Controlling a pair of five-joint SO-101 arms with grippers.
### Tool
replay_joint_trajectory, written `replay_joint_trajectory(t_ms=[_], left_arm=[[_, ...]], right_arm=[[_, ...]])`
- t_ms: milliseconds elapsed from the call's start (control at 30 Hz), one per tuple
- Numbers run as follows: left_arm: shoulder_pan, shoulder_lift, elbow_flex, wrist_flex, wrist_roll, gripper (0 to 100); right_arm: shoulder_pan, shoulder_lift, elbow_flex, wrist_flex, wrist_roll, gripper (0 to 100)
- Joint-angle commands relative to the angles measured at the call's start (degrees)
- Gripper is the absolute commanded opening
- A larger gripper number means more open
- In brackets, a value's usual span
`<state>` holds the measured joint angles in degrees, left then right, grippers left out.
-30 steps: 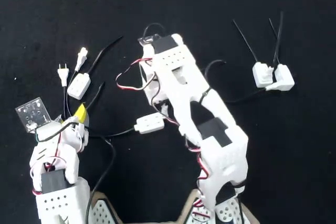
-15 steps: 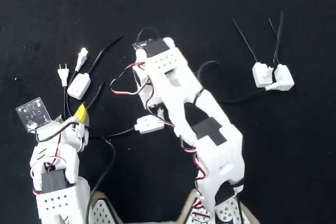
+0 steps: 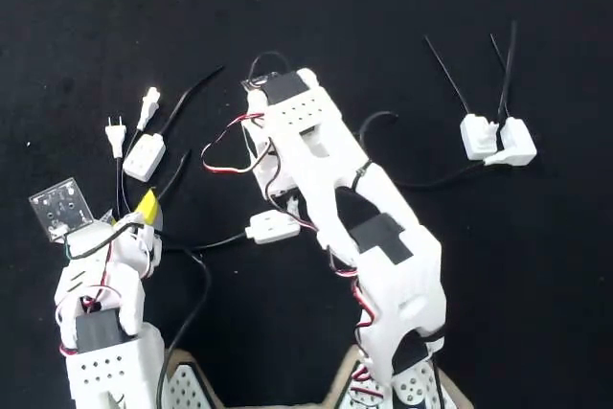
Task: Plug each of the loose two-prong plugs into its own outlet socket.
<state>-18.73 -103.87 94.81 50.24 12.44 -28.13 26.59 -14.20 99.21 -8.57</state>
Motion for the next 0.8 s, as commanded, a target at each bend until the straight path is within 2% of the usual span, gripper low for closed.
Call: replay_joint_trajectory(t_ms=[0, 200, 367, 767], left_arm=[[-0.6, -0.4, -1.0, -0.5, 0.4, 23], [-0.6, -0.4, -1.0, -0.4, 0.4, 23], [-0.6, -0.4, -1.0, -0.4, 0.4, 23], [-0.6, -0.4, -1.1, -0.4, 0.4, 23]], right_arm=[[-0.9, -0.1, -2.1, 0.8, -0.4, 1.1], [-1.0, 0.6, -2.0, 0.9, -0.4, 1.1], [-3.7, 3.6, -2.4, 1.1, -0.2, 1.1], [-3.6, 4.5, -3.4, -0.9, -0.1, 1.1]])
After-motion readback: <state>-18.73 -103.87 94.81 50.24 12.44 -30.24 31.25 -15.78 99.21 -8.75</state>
